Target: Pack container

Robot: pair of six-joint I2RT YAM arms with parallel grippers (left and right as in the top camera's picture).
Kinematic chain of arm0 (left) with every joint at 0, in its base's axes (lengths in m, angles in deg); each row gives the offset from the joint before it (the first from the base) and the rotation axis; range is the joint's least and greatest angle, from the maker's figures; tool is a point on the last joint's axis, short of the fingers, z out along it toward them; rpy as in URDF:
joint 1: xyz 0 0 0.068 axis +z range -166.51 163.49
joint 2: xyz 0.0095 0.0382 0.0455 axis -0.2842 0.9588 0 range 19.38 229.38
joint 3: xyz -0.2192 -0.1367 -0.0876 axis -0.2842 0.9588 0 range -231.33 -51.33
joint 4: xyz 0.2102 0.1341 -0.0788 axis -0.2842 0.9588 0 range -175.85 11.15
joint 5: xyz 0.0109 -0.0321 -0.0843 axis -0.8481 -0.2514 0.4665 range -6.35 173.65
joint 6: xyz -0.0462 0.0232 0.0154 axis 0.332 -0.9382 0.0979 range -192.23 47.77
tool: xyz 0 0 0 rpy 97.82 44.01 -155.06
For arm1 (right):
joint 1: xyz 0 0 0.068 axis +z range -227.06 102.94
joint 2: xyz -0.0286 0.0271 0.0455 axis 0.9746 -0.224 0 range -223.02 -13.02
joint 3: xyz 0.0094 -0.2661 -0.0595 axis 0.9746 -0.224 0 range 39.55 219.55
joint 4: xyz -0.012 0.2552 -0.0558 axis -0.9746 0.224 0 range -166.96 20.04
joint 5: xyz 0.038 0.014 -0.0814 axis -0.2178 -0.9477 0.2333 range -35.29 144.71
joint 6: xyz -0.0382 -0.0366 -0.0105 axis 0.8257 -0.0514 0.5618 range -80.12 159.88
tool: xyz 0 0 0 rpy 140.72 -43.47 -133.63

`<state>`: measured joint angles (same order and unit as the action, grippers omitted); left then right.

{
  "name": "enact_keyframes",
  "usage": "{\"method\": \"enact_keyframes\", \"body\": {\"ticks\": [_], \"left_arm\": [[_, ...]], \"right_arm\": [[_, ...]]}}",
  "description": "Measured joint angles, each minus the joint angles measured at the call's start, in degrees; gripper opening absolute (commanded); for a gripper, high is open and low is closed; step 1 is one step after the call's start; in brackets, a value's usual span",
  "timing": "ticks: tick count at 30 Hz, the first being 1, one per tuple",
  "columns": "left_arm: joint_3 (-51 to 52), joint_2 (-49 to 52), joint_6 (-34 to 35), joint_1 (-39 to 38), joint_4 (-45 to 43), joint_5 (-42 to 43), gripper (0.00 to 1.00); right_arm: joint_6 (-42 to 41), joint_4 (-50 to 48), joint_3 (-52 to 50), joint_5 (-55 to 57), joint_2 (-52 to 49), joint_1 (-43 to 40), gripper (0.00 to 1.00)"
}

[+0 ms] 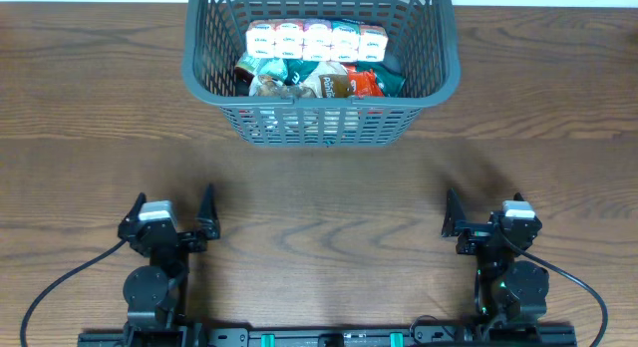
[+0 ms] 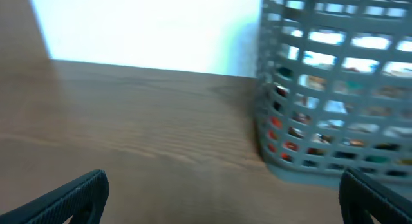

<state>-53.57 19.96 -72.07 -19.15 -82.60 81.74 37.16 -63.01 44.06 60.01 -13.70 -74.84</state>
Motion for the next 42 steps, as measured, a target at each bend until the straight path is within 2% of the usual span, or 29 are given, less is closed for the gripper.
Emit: {"method": "enact_keyframes", "body": {"ticks": [8,20,42], "left_arm": [[0.3,0.0,-1.1,0.0,-0.2,4.9,0.99],[0.3,0.0,-3.6,-1.3,-0.4,7.6,0.98],[0.3,0.0,-4.7,-1.3,-0.5,8.0,0.98]], "right_arm": [[0.0,0.0,0.0,0.0,0.0,0.0,0.99],[0.0,0.0,0.0,0.0,0.0,0.0,0.99],[0.0,0.0,0.0,0.0,0.0,0.0,0.99]]}}
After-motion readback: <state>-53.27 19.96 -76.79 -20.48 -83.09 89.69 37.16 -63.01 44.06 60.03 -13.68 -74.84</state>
